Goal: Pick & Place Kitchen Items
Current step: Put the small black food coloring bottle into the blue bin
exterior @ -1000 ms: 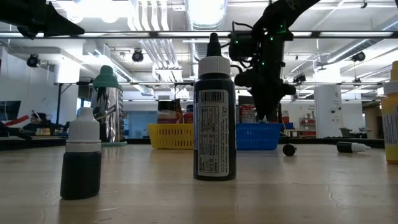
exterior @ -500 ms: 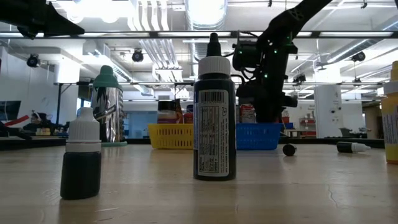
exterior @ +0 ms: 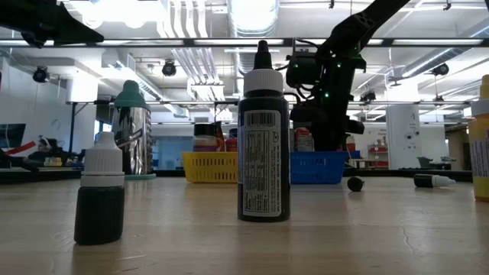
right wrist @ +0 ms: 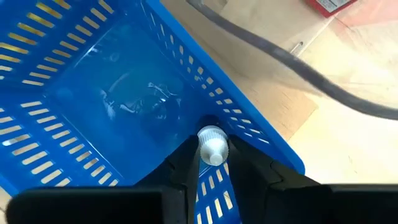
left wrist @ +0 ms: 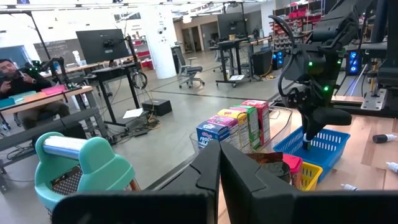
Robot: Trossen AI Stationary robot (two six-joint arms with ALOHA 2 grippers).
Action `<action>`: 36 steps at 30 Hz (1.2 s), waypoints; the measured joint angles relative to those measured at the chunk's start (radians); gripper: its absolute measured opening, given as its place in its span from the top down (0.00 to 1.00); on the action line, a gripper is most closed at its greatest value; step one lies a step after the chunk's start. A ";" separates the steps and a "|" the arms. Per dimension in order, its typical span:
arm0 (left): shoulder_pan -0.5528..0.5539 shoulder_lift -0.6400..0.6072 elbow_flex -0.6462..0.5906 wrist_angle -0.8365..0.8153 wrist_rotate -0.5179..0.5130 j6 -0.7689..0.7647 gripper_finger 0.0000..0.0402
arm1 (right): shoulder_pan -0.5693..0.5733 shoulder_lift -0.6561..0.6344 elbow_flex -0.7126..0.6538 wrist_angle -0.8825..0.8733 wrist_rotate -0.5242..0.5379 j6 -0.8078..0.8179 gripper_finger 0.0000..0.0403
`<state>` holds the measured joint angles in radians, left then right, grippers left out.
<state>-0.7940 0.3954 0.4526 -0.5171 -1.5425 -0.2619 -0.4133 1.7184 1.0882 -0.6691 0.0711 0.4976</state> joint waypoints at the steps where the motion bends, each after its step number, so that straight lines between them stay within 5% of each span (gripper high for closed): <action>1: 0.000 0.000 0.000 0.000 0.000 0.000 0.97 | 0.000 0.000 0.000 -0.001 0.000 0.000 0.81; 23: 0.000 0.000 0.000 0.000 0.000 0.000 0.97 | 0.007 -0.010 0.085 -0.141 0.006 -0.043 0.64; 36: 0.000 0.000 0.000 0.000 0.000 0.000 0.97 | 0.217 -0.014 0.290 -0.458 0.037 -0.046 0.76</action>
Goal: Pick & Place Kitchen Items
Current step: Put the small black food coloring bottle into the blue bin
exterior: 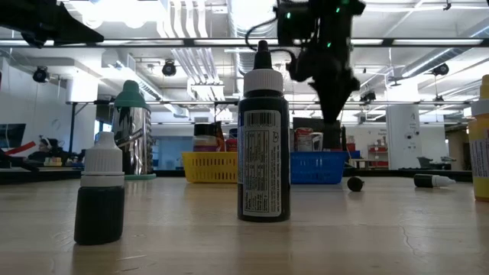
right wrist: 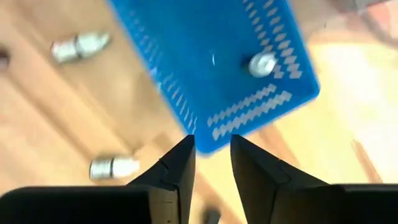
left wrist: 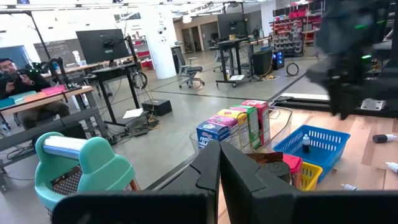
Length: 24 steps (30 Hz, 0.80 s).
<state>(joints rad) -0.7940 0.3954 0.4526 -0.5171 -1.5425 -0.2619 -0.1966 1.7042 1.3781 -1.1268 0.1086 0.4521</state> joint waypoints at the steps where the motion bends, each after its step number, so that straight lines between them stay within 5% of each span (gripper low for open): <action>1: 0.000 0.000 0.000 0.000 0.000 0.000 0.97 | 0.030 -0.004 0.004 -0.022 0.012 0.017 0.77; 13: 0.000 0.000 0.000 0.000 0.000 0.000 0.97 | 0.369 -0.050 -0.008 0.025 0.052 0.154 0.78; 24: 0.000 0.000 0.000 0.000 0.000 0.000 0.97 | 0.510 -0.047 -0.009 0.087 0.104 0.162 0.71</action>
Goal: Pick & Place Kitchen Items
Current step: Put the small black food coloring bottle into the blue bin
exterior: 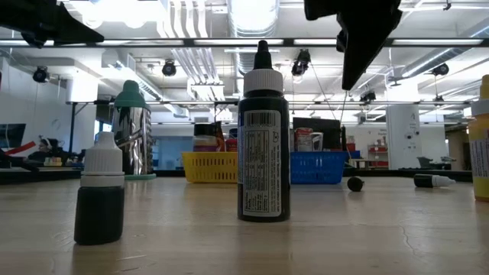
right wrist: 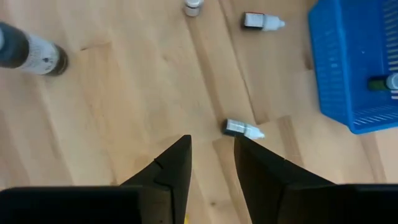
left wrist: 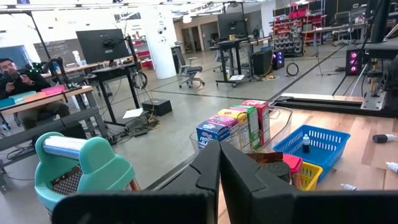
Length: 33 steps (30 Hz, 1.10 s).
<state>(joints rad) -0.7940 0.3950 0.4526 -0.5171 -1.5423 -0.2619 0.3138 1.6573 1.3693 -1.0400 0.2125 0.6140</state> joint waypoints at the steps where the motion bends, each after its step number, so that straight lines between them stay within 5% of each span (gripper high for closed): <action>1: 0.000 0.000 0.000 0.000 0.000 0.000 0.97 | 0.007 0.000 0.000 0.009 0.001 0.000 0.70; 16: 0.000 0.000 0.000 0.000 0.000 0.000 0.97 | 0.083 0.000 -0.001 0.298 0.000 -0.072 0.70; 33: 0.000 0.000 0.000 0.000 0.000 0.000 0.97 | -0.053 0.100 -0.001 0.398 -0.034 -0.220 0.74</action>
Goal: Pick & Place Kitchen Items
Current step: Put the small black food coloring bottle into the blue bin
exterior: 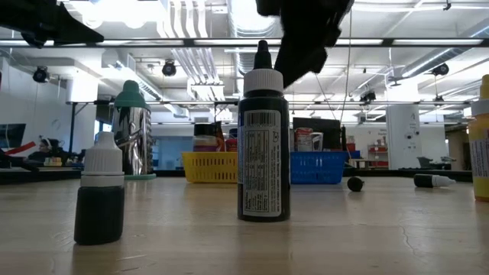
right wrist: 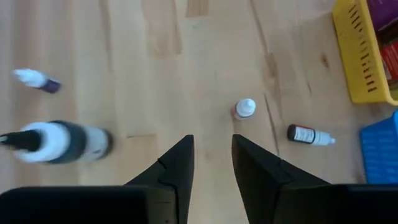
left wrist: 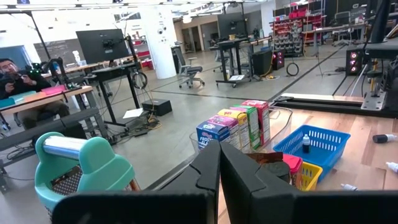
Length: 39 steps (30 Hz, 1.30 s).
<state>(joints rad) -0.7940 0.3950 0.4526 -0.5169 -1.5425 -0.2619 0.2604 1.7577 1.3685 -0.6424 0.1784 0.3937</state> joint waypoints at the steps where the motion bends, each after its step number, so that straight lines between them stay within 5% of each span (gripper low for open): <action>1: 0.000 0.000 0.000 0.000 0.000 0.000 0.97 | -0.009 0.011 0.000 0.003 0.000 -0.009 0.73; 16: 0.000 0.000 0.000 -0.001 0.000 0.000 0.97 | -0.105 0.137 0.000 0.108 -0.059 -0.106 0.60; 39: 0.000 0.002 0.000 0.000 0.000 0.000 0.97 | -0.150 0.248 0.000 0.179 -0.082 -0.135 0.57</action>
<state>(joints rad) -0.7940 0.3969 0.4526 -0.5171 -1.5423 -0.2619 0.1108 2.0052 1.3685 -0.4637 0.0959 0.2584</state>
